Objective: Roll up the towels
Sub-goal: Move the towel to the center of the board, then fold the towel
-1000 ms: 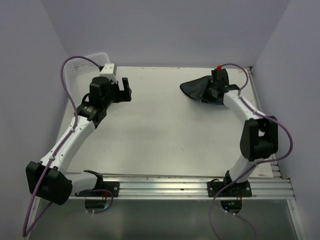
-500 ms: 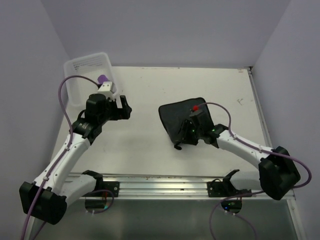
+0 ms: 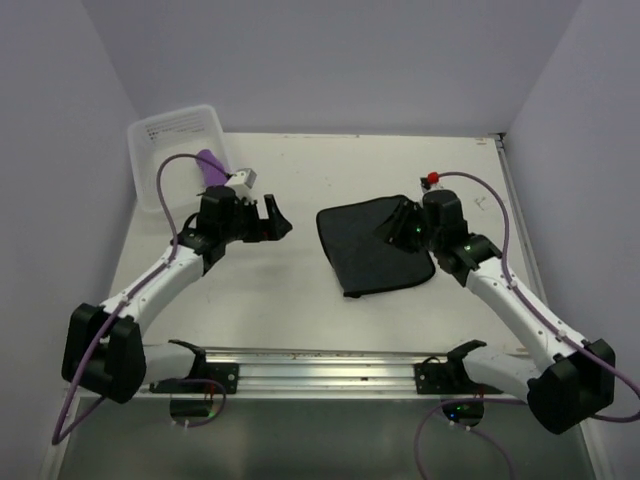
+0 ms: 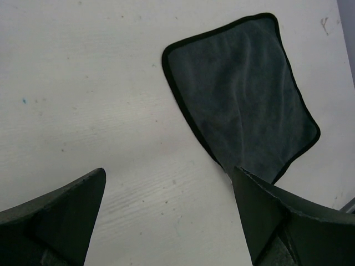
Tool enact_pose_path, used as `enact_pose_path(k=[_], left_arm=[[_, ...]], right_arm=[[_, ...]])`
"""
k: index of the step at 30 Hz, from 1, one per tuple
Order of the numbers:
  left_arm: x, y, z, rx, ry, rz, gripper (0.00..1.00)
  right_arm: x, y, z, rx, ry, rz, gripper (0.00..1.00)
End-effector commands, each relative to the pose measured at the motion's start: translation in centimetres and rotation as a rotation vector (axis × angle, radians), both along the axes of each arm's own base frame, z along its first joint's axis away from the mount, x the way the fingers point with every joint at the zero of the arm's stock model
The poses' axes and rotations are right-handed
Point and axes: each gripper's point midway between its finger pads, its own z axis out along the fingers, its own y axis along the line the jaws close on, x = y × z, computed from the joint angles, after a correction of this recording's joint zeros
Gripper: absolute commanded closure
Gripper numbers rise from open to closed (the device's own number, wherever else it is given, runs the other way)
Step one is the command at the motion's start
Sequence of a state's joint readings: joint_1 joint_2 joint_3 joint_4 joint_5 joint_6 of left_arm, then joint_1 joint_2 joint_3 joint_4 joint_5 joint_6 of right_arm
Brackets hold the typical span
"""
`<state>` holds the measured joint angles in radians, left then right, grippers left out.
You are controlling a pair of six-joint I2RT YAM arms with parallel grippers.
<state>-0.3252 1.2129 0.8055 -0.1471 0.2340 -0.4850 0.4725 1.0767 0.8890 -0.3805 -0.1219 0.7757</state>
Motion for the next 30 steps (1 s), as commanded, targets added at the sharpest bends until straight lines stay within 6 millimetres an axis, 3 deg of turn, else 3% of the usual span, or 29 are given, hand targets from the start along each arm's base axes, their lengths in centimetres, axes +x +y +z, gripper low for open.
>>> enact_pose_path(k=[1,4,5,7,9,10,11,13,16,17,19,23,24,25,30], left_arm=[[2.1,-3.5,0.2,-0.077,-0.04,-0.075,0.0],[3.7,-5.4,-1.9,-0.047,-0.015,-0.091,0.0],[4.0,-6.2,-3.3,-0.039,0.017,-0.099,0.02],[5.7,-7.2,-3.0,-0.043,-0.007,-0.105,0.07],[7.4,-8.2,-4.1,-0.031,0.01,-0.112,0.15],[8.0,-8.4,-6.0,-0.013,0.046,-0.11,0.17],[9.2,-8.8,-5.6,-0.014,0.032,-0.107,0.21],[10.4,-8.8,-7.5,0.02,0.056,-0.087,0.22],[12.3,-9.3,-7.3,0.032,0.029,-0.073,0.28],[13.2,-9.5,-7.6,0.043,0.029,-0.065,0.3],[13.9,-9.4,-9.2,0.074,0.056,-0.058,0.31],[15.2,-10.3,-9.9,0.075,0.056,-0.07,0.4],[15.3,-10.5,-10.1,0.074,0.058,-0.074,0.41],[15.2,-10.8,-11.1,0.083,0.073,-0.082,0.42],[15.0,-11.3,-13.0,0.133,0.108,-0.087,0.47]], right_arm=[[2.8,-2.8,-1.9,-0.021,0.022,-0.047,0.62],[5.7,-5.1,-2.0,-0.054,0.008,-0.079,0.69],[6.5,-5.6,-2.4,-0.067,0.014,-0.081,0.69],[8.7,-6.6,-3.2,-0.091,0.022,-0.075,0.71],[10.1,-7.6,-3.9,-0.079,0.033,-0.084,0.71],[11.3,-7.6,-5.0,-0.065,0.047,-0.083,0.7],[12.0,-7.8,-5.4,-0.053,0.053,-0.083,0.68],[13.7,-8.6,-7.2,-0.047,0.088,-0.086,0.67],[15.6,-9.4,-8.0,-0.039,0.092,-0.077,0.66],[16.0,-9.6,-9.2,-0.04,0.113,-0.075,0.66],[17.2,-10.4,-9.2,-0.051,0.092,-0.088,0.66],[18.8,-11.1,-10.5,-0.078,0.103,-0.093,0.66],[19.1,-11.1,-10.5,-0.077,0.102,-0.092,0.66],[20.0,-12.4,-10.2,-0.075,0.092,-0.121,0.65],[21.6,-12.9,-10.4,-0.07,0.091,-0.136,0.64]])
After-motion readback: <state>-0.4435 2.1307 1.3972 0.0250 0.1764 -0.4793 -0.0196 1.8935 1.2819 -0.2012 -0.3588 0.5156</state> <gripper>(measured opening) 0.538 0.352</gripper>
